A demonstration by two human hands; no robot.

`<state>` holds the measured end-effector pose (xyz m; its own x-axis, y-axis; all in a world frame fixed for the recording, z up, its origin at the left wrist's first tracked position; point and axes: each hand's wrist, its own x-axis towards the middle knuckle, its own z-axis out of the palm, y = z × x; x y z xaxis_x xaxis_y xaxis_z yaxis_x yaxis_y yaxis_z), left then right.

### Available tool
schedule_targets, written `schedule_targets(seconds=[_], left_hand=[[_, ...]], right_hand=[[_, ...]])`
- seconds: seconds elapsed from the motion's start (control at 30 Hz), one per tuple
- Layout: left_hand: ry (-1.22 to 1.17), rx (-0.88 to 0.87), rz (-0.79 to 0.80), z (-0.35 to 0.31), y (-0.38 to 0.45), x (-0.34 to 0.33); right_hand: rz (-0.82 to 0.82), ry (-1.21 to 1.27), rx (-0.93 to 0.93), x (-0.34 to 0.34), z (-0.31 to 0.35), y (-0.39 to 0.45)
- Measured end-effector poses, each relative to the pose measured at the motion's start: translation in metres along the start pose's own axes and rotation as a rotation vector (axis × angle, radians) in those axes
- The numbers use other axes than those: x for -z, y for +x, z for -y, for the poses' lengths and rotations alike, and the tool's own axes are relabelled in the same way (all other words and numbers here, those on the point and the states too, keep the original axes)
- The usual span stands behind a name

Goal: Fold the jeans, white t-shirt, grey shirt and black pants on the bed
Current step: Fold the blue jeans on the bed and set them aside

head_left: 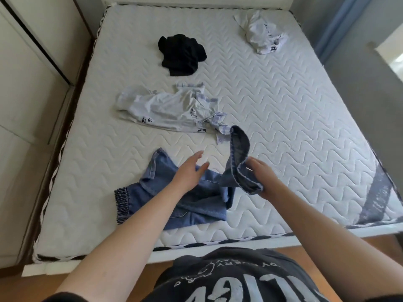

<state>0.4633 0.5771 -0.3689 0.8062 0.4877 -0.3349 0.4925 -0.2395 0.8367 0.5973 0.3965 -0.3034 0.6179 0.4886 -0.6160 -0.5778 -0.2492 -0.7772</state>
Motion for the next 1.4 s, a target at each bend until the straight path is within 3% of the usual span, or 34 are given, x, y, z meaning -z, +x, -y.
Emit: schedule_targets(seconds=[0.17,0.27,0.4,0.57,0.73,0.83,0.97,1.03,1.13,1.23,1.4], left_hand=[[-0.121,-0.148,0.387,-0.065,0.017,-0.034],[-0.239,-0.17,0.442,-0.1,0.031,-0.05],[-0.221,-0.238,0.513,-0.141,0.044,-0.075],[-0.147,-0.296,0.456,-0.185,0.049,-0.118],[0.081,-0.353,0.428,-0.219,0.062,-0.151],[0.106,-0.299,0.404,-0.244,0.072,-0.167],[0.282,-0.357,0.383,-0.269,0.082,-0.199],[0.327,-0.371,0.402,-0.276,0.084,-0.22],[0.369,-0.373,0.391,-0.282,0.089,-0.243],[0.403,-0.354,0.338,-0.285,0.094,-0.256],[0.418,-0.351,0.24,-0.291,0.1,-0.259]], right_hand=[[-0.04,-0.135,0.093,0.025,0.024,-0.017],[-0.036,-0.184,0.137,0.05,0.034,-0.029],[-0.037,-0.253,0.183,0.088,0.039,-0.046],[-0.159,-0.268,0.208,0.142,0.033,-0.061],[-0.327,-0.399,0.113,0.204,0.021,-0.057],[-0.404,-0.283,-0.026,0.242,0.008,-0.05],[-0.46,-0.35,-0.005,0.286,-0.011,-0.042],[-0.427,-0.355,0.1,0.303,-0.015,-0.038],[-0.2,-0.324,0.311,0.323,-0.012,-0.038],[-0.02,-0.398,0.356,0.34,-0.01,-0.037],[0.043,-0.557,0.464,0.35,-0.011,-0.038]])
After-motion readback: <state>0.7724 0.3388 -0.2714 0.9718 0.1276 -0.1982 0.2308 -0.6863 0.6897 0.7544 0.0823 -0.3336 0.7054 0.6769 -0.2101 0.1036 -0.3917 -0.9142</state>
